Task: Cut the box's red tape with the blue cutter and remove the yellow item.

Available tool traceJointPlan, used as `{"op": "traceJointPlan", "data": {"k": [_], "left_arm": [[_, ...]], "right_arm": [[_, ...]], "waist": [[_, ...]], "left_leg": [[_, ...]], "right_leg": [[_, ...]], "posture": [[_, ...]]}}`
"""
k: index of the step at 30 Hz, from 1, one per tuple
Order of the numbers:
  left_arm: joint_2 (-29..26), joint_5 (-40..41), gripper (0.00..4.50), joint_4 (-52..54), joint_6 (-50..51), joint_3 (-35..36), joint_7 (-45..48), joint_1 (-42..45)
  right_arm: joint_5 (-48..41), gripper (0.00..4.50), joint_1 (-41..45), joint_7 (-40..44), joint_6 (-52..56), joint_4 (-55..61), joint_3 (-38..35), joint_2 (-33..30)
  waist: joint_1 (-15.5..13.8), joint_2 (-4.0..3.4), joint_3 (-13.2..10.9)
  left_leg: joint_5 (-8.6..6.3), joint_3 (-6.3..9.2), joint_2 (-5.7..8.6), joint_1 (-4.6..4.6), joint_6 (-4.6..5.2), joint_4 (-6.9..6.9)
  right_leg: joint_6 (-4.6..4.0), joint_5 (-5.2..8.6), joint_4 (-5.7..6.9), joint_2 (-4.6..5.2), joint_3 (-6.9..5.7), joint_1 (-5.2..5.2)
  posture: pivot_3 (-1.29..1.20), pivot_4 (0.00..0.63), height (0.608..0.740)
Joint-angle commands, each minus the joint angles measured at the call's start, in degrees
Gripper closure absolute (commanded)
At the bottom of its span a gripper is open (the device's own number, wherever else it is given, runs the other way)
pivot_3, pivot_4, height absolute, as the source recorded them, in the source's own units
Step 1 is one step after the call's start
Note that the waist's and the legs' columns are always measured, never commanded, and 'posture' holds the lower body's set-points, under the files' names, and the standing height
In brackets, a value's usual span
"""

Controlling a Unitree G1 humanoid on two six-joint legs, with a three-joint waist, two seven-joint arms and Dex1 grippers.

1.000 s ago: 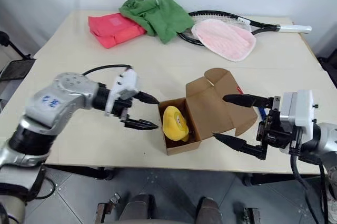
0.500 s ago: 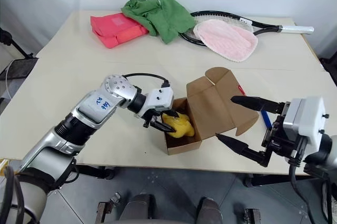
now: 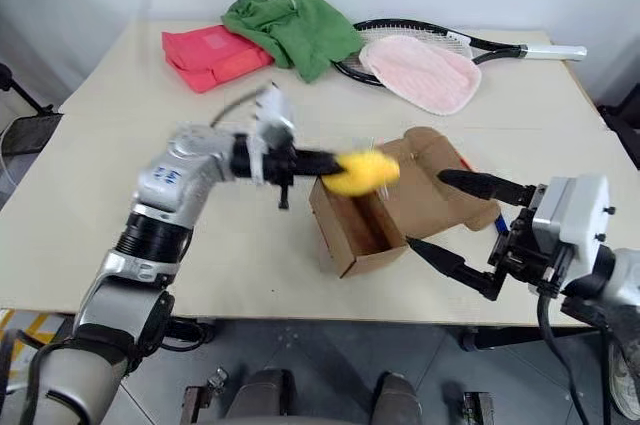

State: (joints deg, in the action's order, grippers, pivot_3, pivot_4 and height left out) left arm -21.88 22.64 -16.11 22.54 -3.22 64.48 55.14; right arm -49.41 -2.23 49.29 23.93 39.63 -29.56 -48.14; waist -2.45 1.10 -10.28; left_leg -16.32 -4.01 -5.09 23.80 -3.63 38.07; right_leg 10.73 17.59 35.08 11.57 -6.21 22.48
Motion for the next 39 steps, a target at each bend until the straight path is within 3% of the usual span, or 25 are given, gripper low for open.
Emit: {"op": "traceJointPlan", "data": {"k": [1,8,12,15,22,25,28,32,39], "left_arm": [[-5.24,3.86,4.48,2.43,-1.96,9.03,-0.61,-5.04],[-16.31,4.62,4.48,12.61,-5.21,25.91,-6.15,-32.13],[-16.27,3.08,4.48,15.61,-10.45,31.96,-10.25,-45.54],[-14.49,3.72,4.48,17.26,-11.13,31.84,-12.38,-49.98],[-14.46,2.37,2.46,18.46,-11.2,32.36,-18.45,-52.28],[-17.0,7.13,1.53,20.0,-7.55,36.41,-17.77,-53.03],[-21.57,9.56,1.53,18.59,-6.58,41.7,-12.18,-57.83],[-26.12,6.66,1.53,14.92,-9.55,45.56,-5.13,-67.81],[-22.5,6.01,1.53,21.7,-14.71,47.67,-3.93,-78.61]], "right_arm": [[-0.13,0.0,2.79,0.45,-2.03,0.56,3.63,1.49],[4.84,0.0,6.84,5.81,-9.02,-0.34,16.42,7.91],[6.86,0.0,9.01,8.87,-10.47,-5.37,21.85,10.24],[8.4,0.0,10.88,10.7,-11.96,-9.61,23.88,11.55],[10.44,0.0,12.95,13.36,-14.95,-14.01,24.16,12.44],[10.67,0.0,12.26,13.59,-14.71,-14.24,23.36,11.54],[9.53,0.0,11.55,13.96,-13.63,-13.97,20.68,9.56],[9.16,0.0,10.02,15.83,-13.18,-15.04,18.04,6.53],[11.23,0.0,2.56,16.86,-16.07,-13.84,15.37,5.94]], "waist": [[0.87,-0.02,0.01],[2.52,0.01,0.0],[2.09,0.08,0.02],[1.02,0.08,0.02],[1.04,0.11,0.04],[1.21,0.11,0.04],[1.84,0.1,0.04],[2.02,0.08,0.03],[1.65,0.14,0.06]], "left_leg": [[0.0,0.0,0.0,-0.05,0.0,-0.07],[0.0,0.0,0.0,-0.54,-0.01,-0.52],[-0.03,0.0,0.0,-0.53,-0.04,-0.39],[-0.03,0.0,0.0,-0.54,-0.05,-0.28],[-0.05,0.0,0.0,-0.54,-0.08,-0.21],[-0.06,0.0,0.0,-0.54,-0.08,-0.26],[-0.06,-0.02,-0.03,-0.57,-0.1,-0.36],[-0.06,-0.07,-0.03,-0.62,-0.11,-0.53],[-0.07,-0.14,-0.03,-0.62,-0.12,-0.65]], "right_leg": [[0.0,0.0,0.01,0.0,0.0,0.0],[-0.01,0.0,0.23,0.01,0.0,-0.03],[-0.01,0.0,0.18,0.04,0.0,-0.12],[-0.01,0.01,0.08,0.03,0.01,-0.22],[-0.02,0.01,0.14,0.02,0.0,-0.21],[-0.02,0.01,0.3,0.02,0.0,-0.11],[-0.04,0.02,0.32,0.02,0.01,-0.05],[-0.07,0.03,0.25,0.02,0.01,-0.02],[-0.11,0.05,-0.05,0.02,0.01,-0.09]], "posture": [[0.0,0.15,0.74],[0.0,0.15,0.74],[0.0,0.15,0.74],[0.0,0.15,0.74],[0.0,0.15,0.74],[0.0,0.15,0.74],[0.0,0.15,0.74],[0.0,0.15,0.74],[0.0,0.15,0.74]]}}
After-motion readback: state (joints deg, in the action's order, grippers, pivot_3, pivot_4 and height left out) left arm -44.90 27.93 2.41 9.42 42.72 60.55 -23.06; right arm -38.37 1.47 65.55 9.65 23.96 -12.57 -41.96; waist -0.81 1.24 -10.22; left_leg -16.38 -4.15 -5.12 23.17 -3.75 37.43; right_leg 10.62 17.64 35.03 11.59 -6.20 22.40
